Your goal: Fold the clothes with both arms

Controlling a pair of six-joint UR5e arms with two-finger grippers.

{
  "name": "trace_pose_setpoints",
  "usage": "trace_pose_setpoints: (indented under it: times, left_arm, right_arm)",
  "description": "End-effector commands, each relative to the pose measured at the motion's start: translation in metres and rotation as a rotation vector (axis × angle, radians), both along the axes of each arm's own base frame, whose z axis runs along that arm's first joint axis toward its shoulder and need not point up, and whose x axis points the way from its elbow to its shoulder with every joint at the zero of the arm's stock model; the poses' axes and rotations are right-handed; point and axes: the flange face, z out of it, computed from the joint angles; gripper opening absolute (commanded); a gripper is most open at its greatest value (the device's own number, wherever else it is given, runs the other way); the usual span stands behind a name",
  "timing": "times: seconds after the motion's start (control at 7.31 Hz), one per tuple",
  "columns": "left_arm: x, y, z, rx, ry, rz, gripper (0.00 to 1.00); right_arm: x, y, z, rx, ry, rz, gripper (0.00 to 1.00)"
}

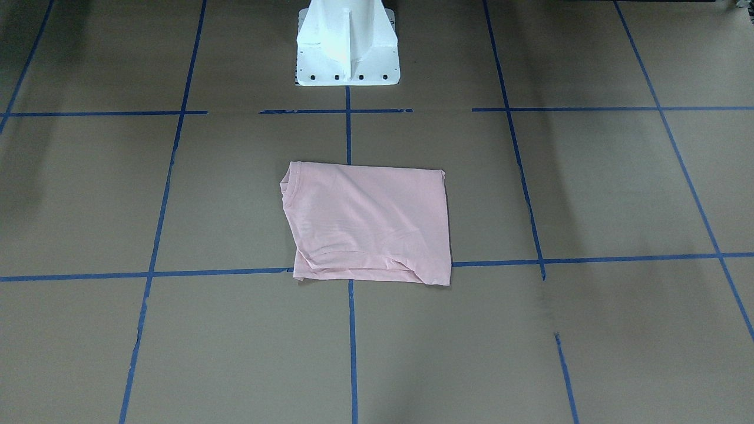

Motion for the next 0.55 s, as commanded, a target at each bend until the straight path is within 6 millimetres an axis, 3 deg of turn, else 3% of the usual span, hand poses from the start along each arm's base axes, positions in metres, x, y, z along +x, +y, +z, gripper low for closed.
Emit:
trace_pose_setpoints:
  times: [0.0, 0.41]
  left_arm:
    - [0.0, 0.0016, 0.0029, -0.007, -0.001, 0.0, 1.0]
    - [0.0, 0.0028, 0.0061, -0.017, 0.0, -0.001, 1.0]
  right_arm:
    - [-0.0003, -0.0002, -0.0019, 0.002, -0.004, 0.0, 1.0]
    - [-0.0003, 0.0007, -0.0005, -0.002, -0.004, 0.001, 1.0]
